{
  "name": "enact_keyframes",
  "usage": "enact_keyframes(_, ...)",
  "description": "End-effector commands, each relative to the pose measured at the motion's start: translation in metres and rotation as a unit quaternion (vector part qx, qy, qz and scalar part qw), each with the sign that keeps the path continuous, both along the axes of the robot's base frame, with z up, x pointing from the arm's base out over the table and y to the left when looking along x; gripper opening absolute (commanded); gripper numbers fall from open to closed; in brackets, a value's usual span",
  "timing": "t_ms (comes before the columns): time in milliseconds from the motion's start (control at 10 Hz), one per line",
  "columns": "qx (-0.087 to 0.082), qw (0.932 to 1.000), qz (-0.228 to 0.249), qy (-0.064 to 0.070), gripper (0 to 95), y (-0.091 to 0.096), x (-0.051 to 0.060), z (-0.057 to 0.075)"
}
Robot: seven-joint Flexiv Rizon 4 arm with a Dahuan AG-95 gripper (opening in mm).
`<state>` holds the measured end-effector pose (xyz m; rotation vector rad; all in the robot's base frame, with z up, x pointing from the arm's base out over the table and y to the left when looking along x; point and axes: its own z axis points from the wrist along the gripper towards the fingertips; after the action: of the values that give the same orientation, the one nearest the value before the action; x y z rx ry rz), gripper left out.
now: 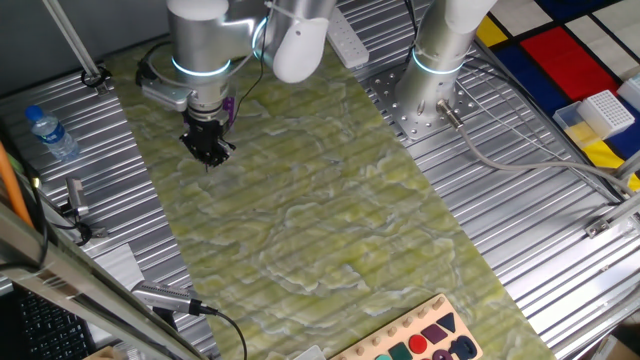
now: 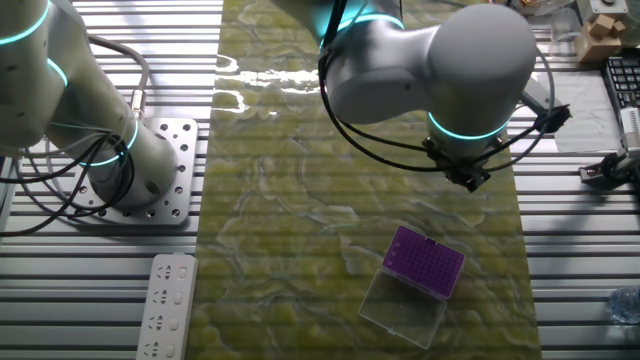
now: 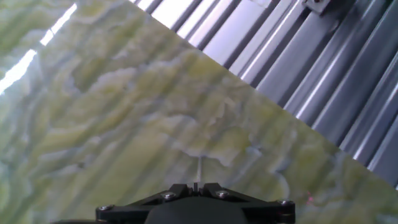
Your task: Insert a small pipette tip into the holder for small pipette tips
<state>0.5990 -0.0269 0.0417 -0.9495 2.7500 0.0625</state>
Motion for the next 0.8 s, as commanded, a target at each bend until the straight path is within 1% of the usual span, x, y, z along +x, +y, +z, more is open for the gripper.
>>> enact_keyframes(100, -0.001, 1.0, 0.001, -0.003, 19.0, 0.0, 0.0, -0.005)
enact_keyframes(300, -0.001, 1.0, 0.0, -0.003, 19.0, 0.0, 0.0, -0.009)
enact_keyframes(400, -0.001, 1.0, -0.001, -0.004, 0.0, 0.0, 0.0, -0.012)
enact_keyframes(800, -0.001, 1.0, -0.002, -0.008, 0.0, 0.001, 0.004, -0.021)
